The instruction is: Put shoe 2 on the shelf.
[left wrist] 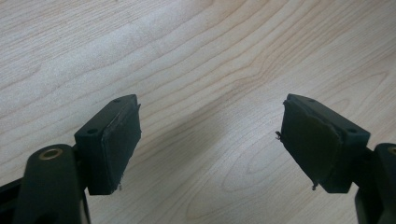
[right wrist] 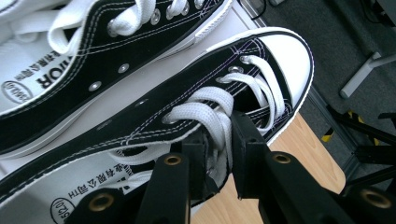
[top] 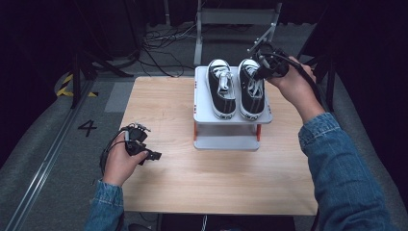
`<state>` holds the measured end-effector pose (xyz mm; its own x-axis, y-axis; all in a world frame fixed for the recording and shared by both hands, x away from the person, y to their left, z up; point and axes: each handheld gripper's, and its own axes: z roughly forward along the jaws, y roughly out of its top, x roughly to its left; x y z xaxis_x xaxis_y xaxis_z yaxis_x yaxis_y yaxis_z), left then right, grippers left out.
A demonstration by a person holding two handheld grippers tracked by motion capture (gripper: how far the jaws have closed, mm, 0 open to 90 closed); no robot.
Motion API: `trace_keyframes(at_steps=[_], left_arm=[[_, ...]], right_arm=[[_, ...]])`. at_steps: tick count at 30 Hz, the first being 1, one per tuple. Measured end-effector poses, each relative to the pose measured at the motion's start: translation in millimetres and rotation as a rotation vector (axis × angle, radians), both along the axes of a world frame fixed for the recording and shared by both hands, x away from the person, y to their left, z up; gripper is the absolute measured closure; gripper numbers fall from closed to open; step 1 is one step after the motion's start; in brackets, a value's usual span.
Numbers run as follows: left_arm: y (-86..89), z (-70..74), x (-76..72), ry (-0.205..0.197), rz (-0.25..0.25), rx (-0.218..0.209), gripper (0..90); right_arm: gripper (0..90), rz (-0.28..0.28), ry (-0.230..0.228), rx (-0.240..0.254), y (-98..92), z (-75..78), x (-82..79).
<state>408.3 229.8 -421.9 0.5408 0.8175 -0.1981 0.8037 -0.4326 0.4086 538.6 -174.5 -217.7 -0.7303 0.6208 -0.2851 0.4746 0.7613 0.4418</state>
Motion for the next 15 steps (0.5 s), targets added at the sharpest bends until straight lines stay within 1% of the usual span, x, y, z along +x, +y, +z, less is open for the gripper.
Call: trace_keyframes(at_steps=[3, 4, 6, 10, 13, 14, 15], left_arm=[[1.6, -0.9, 0.7, 0.002, -0.001, 0.005, 21.1], [1.6, -0.9, 0.7, 0.002, -0.001, 0.005, 21.1], [1.4, -1.6, 1.0, 0.001, -0.003, 0.007, 21.1], [-0.4, -2.4, 1.1, 0.007, -0.007, 0.004, 21.1], [-1.5, -3.3, 1.3, 0.01, -0.003, 0.007, 21.1], [-1.3, -3.5, 1.2, 0.009, -0.009, 0.01, 21.1], [-1.0, -3.5, 0.6, 0.01, -0.012, 0.01, 21.1]], right_arm=[[78.5, 0.02, -0.009, -0.033, 6.6, -5.4, 2.7], [78.5, 0.02, -0.009, -0.033, 6.6, -5.4, 2.7], [78.5, 0.043, 0.007, -0.035, 13.0, -9.2, 3.6], [78.4, 0.041, 0.006, -0.029, 17.6, -9.8, 2.9], [78.3, 0.02, 0.003, -0.017, 17.6, -11.2, 4.0], [78.1, 0.015, 0.001, -0.016, 18.1, -11.6, 3.6], [77.4, 0.019, -0.003, -0.026, 19.3, -12.3, 1.6]])
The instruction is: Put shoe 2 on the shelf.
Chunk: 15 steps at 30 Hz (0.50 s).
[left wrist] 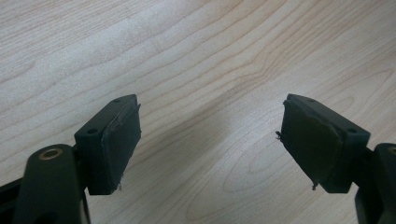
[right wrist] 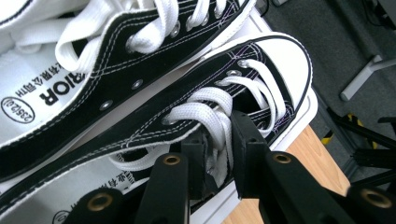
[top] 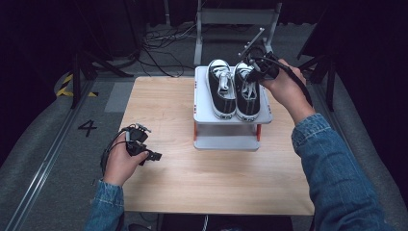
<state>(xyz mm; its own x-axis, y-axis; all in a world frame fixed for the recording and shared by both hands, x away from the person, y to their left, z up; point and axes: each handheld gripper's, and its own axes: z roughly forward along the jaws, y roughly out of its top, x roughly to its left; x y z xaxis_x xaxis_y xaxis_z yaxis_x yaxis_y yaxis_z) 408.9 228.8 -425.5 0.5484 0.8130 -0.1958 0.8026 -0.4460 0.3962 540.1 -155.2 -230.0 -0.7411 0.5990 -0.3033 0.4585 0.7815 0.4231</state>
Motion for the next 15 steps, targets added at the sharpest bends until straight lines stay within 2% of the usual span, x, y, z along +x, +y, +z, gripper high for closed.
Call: trace_keyframes(at_steps=[3, 6, 8, 10, 14, 15], left_arm=[[1.8, -0.1, -1.4, 0.0, 0.01, -0.001, 21.1], [3.6, -0.4, -2.9, 0.003, 0.019, -0.005, 21.1], [4.7, -0.3, -2.9, 0.003, 0.016, -0.003, 21.1], [5.0, -0.9, -3.0, 0.003, 0.021, 0.0, 21.1], [4.6, -0.5, -2.0, -0.004, 0.026, -0.002, 21.1], [4.6, -0.5, -2.0, -0.004, 0.026, -0.002, 21.1]], right_arm=[[74.1, 0.004, -0.016, 0.003, -0.5, -2.7, -3.4], [56.5, -0.008, 0.004, 0.039, -4.9, -3.5, -3.5], [49.3, -0.009, -0.033, 0.055, -9.7, -0.2, -9.0], [45.6, -0.017, -0.051, 0.094, -16.7, 4.5, -15.3], [42.8, -0.019, -0.075, 0.248, -45.6, 18.2, -39.1], [42.8, -0.019, -0.075, 0.248, -45.6, 18.2, -39.1]])
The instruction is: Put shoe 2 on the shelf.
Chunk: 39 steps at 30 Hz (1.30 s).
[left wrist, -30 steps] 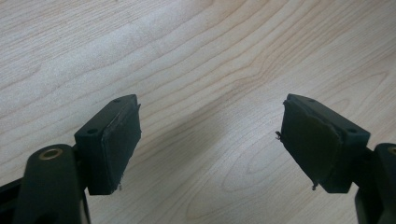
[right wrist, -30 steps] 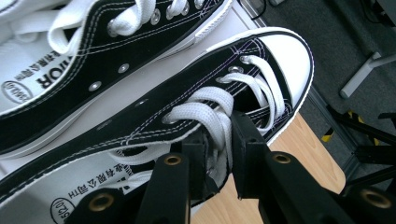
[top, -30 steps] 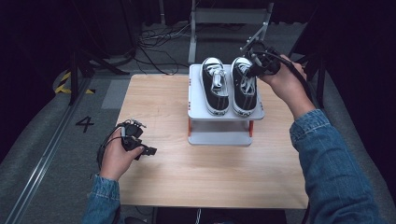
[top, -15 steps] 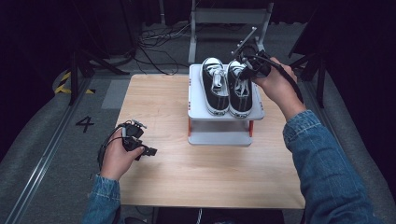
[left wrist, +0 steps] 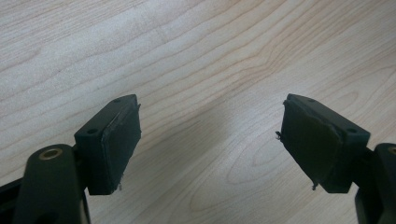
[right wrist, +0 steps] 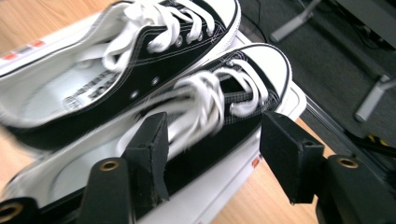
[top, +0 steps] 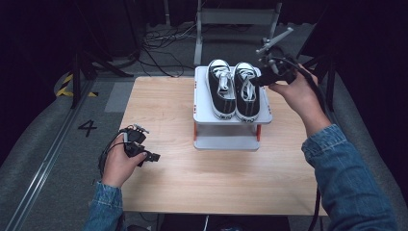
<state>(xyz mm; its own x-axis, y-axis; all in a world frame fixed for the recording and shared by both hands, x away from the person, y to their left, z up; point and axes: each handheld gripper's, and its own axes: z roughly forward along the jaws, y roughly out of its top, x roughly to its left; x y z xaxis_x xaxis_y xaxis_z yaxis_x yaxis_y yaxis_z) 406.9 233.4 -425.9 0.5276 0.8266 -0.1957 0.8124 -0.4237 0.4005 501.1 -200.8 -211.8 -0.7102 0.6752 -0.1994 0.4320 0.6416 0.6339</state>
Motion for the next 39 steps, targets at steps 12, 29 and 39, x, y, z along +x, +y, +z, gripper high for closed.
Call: trace_keyframes(at_steps=[12, 29, 39], left_arm=[[-4.6, 3.8, 4.0, -0.014, -0.01, 0.006, 19.7], [-12.2, 0.2, 9.2, -0.006, -0.034, 0.01, 18.2], [-12.0, -2.7, 7.4, 0.002, -0.033, 0.016, 18.2]], right_arm=[[42.9, -0.018, 0.004, 0.093, -81.5, -8.4, -59.1], [34.8, -0.129, 0.171, 0.129, -174.5, -87.4, -104.1], [22.3, -0.184, 0.215, 0.139, -192.3, -157.5, -109.4]])
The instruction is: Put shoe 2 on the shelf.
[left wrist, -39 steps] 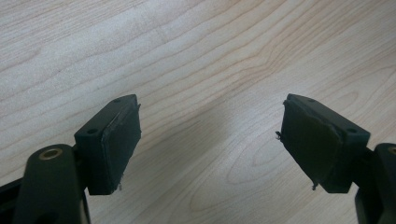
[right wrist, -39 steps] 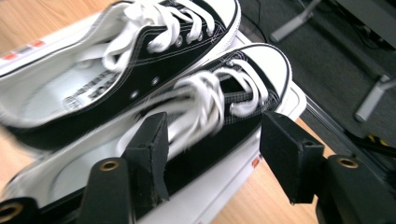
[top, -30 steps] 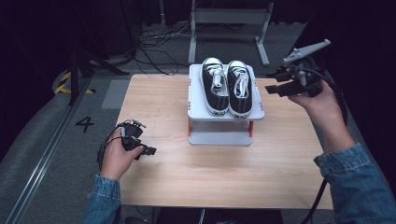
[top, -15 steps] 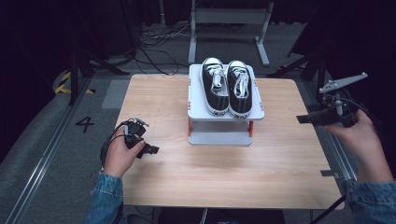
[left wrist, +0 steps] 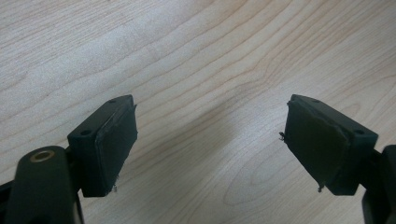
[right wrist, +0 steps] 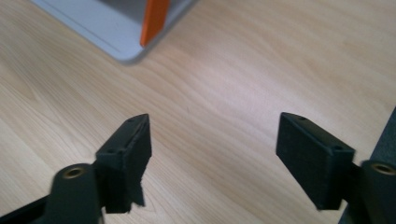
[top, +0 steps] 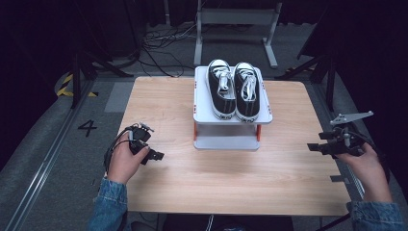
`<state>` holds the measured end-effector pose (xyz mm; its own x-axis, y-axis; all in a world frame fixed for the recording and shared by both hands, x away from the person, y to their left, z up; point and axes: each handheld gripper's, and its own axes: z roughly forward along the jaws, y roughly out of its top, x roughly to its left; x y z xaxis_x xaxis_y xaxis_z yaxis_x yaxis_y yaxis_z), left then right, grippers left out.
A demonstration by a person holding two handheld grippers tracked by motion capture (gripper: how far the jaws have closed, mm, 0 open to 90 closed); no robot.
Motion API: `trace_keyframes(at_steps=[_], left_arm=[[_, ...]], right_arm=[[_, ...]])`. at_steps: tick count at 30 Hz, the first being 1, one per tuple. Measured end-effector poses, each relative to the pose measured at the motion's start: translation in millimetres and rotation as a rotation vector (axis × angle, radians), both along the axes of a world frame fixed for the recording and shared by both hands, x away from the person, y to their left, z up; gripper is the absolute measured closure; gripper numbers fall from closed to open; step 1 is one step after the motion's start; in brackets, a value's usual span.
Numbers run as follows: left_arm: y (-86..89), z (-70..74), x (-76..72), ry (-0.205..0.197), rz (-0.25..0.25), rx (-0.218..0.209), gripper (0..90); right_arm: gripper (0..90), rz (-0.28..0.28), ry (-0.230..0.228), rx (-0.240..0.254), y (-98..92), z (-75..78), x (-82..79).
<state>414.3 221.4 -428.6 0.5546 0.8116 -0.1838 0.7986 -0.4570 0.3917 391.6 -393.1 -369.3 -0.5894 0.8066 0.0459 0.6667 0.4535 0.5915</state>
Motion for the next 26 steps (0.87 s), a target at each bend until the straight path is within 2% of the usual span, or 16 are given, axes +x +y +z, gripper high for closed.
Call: trace_keyframes(at_steps=[1, 4, 7, 10, 11, 14, 16, 18, 20, 22, 26], left_arm=[[0.0, 0.0, 0.0, 0.0, 0.0, 0.0, 18.2], [0.1, 0.7, -0.1, -0.005, 0.0, 0.0, 18.2], [-0.2, 0.0, 0.2, -0.002, -0.002, -0.001, 18.2], [-0.7, -2.2, 1.3, 0.004, -0.001, 0.001, 18.2], [-0.8, -2.8, 1.7, 0.004, -0.001, 0.003, 18.2], [-1.9, -3.2, 2.8, -0.013, -0.008, -0.002, 18.4], [-3.0, -3.0, 3.3, -0.027, -0.012, -0.01, 18.5], [-4.4, -3.3, 3.5, -0.048, -0.01, -0.009, 18.4], [-5.1, -3.5, 3.3, -0.059, -0.006, -0.004, 18.3], [-5.6, -3.9, 2.2, -0.082, -0.015, -0.009, 18.2], [-3.7, -6.3, 0.3, -0.097, -0.036, -0.003, 17.6]], right_arm=[[22.3, 0.0, 0.0, 0.0, 0.0, 0.0, 0.0], [16.2, -0.008, 0.046, -0.008, 3.0, -19.3, 3.7], [15.2, -0.012, 0.028, -0.02, 4.5, -35.8, 7.6], [15.6, -0.017, 0.026, 0.021, 3.2, -51.6, 14.9], [15.6, -0.028, 0.029, 0.009, 4.4, -55.4, 16.0], [15.6, -0.038, -0.016, -0.042, 9.5, -67.3, 17.4], [15.7, -0.035, -0.029, -0.04, 11.4, -75.4, 19.1], [16.2, -0.021, -0.02, -0.026, 12.3, -83.0, 21.2], [16.3, -0.018, -0.01, -0.041, 13.3, -88.1, 22.8], [16.3, -0.011, -0.02, -0.045, 13.7, -90.6, 23.0], [16.3, -0.016, -0.009, 0.006, 12.2, -92.3, 25.0]])
